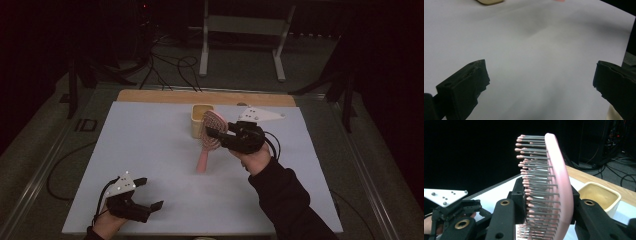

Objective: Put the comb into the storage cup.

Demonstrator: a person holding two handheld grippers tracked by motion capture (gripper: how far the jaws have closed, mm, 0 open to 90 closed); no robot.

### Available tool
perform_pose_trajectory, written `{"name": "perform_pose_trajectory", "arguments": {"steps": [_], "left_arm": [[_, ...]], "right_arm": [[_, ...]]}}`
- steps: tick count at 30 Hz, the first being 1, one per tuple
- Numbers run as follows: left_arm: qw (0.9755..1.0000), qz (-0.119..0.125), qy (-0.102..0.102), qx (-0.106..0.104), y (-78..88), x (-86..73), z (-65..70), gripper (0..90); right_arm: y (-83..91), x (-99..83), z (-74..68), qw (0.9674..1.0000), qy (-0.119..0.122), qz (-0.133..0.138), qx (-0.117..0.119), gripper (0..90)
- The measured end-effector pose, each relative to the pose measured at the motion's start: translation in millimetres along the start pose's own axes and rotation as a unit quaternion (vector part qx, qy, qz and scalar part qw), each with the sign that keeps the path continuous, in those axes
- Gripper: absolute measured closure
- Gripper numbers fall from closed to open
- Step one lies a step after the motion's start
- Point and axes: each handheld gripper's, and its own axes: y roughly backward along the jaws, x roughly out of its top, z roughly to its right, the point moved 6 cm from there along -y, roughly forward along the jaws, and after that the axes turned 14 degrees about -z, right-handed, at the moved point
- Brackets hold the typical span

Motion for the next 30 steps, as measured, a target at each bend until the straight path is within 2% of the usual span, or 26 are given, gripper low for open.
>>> {"name": "perform_pose_trajectory", "arguments": {"steps": [2,5,9,15,20,23,30], "left_arm": [[1.0,-0.001,0.0,0.009,0.4,-0.3,-2.6,0.4],[0.9998,0.002,0.01,0.017,0.4,-1.3,-7.1,0.4],[0.9994,0.001,0.004,0.035,0.2,-2.5,-9.3,0.4],[0.9991,0.01,0.006,0.039,3.1,-1.4,-11.4,0.4],[0.9992,0.011,0.007,0.039,4.2,-2.1,-12.3,0.4],[0.9993,0.001,0.005,0.038,2.7,-3.4,-10.9,0.4],[0.9991,0.01,0.003,0.04,4.9,-1.7,-9.8,0.4]], "right_arm": [[1.5,2.8,0.8,1.0,0.003,0.002,-0.002,64.1],[3.4,7.3,3.4,0.9999,0.005,0.006,-0.007,64.1],[6.7,14.2,5.8,0.9998,0.012,0.01,-0.011,64.1],[10.5,25.1,9.7,0.9995,0.016,0.019,-0.018,64.1],[13.1,33.5,12.6,0.9993,0.016,0.026,-0.021,64.1],[14.1,38.1,14.7,0.9991,0.016,0.031,-0.024,64.1],[16.1,48.2,22.2,0.9985,0.015,0.036,-0.039,64.2]]}}
